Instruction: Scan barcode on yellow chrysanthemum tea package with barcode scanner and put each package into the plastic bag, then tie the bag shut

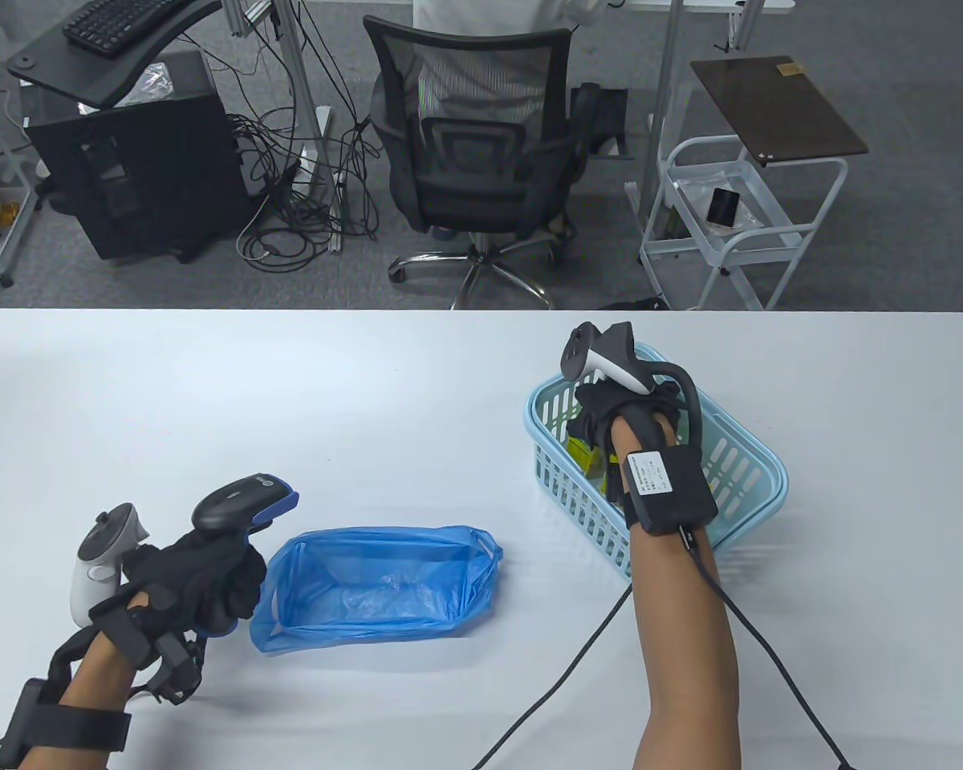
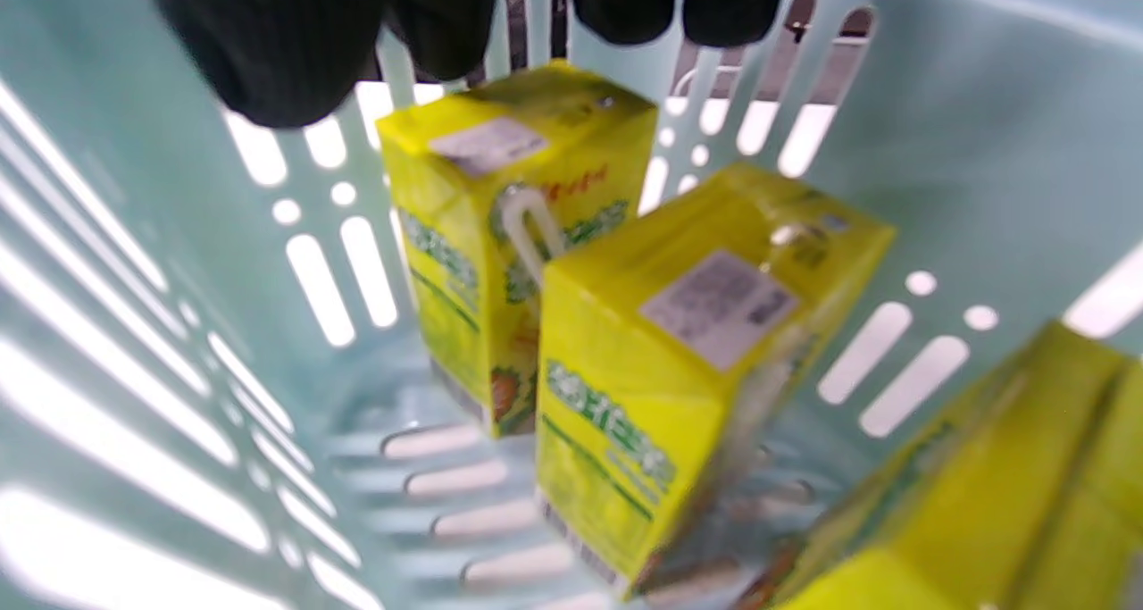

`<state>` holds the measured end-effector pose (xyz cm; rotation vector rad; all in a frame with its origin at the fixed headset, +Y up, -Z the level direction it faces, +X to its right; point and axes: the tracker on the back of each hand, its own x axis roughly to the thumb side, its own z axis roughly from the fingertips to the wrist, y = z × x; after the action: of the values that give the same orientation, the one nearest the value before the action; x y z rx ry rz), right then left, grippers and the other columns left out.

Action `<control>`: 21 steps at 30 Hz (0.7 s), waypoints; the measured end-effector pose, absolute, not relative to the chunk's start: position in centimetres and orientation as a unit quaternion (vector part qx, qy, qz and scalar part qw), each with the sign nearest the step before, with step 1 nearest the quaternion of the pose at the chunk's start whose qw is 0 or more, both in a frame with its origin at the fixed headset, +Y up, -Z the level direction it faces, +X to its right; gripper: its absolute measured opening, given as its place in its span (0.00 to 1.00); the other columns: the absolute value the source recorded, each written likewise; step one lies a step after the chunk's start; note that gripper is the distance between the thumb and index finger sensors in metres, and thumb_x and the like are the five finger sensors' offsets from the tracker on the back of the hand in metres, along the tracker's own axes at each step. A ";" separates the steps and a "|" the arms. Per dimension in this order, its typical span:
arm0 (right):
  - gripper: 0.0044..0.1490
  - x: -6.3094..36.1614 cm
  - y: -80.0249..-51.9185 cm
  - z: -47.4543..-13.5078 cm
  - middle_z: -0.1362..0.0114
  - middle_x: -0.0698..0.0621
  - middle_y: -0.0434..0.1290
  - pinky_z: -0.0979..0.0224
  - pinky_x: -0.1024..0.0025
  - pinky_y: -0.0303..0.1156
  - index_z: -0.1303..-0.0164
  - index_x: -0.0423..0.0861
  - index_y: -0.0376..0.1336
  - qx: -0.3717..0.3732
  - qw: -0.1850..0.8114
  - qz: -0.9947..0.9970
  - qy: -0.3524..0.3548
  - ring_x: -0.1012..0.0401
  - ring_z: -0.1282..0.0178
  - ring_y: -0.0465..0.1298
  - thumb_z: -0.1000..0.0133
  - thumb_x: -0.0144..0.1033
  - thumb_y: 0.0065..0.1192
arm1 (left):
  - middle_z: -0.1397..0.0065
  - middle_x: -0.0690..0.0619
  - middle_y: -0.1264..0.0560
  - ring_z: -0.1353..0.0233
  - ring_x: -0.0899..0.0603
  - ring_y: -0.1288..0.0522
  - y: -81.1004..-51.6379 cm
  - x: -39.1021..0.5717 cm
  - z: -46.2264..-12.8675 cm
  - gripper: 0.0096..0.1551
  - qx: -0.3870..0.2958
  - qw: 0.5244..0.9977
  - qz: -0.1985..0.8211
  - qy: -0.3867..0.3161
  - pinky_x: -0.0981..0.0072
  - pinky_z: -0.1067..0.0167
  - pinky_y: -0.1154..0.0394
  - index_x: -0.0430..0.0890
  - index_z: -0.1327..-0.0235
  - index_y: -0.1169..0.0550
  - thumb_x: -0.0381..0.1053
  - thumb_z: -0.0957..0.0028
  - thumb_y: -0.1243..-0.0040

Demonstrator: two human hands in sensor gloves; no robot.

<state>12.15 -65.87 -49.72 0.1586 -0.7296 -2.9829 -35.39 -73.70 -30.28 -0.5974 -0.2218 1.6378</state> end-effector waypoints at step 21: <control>0.47 13.0 -68.1 -50.3 0.23 0.48 0.58 0.19 0.41 0.55 0.35 0.64 0.50 0.058 0.124 -0.960 -0.245 0.45 0.23 0.65 0.62 0.57 0.71 | 0.46 0.57 0.19 0.55 0.44 0.15 -74.5 -35.4 -30.4 0.44 -0.279 0.656 0.696 -0.082 0.49 0.51 0.19 0.53 0.29 0.37 0.68 0.54 0.35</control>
<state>13.03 -68.11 -50.33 0.1697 -0.7143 -2.7979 -35.41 -74.55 -30.43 -0.6314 -0.1848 1.5777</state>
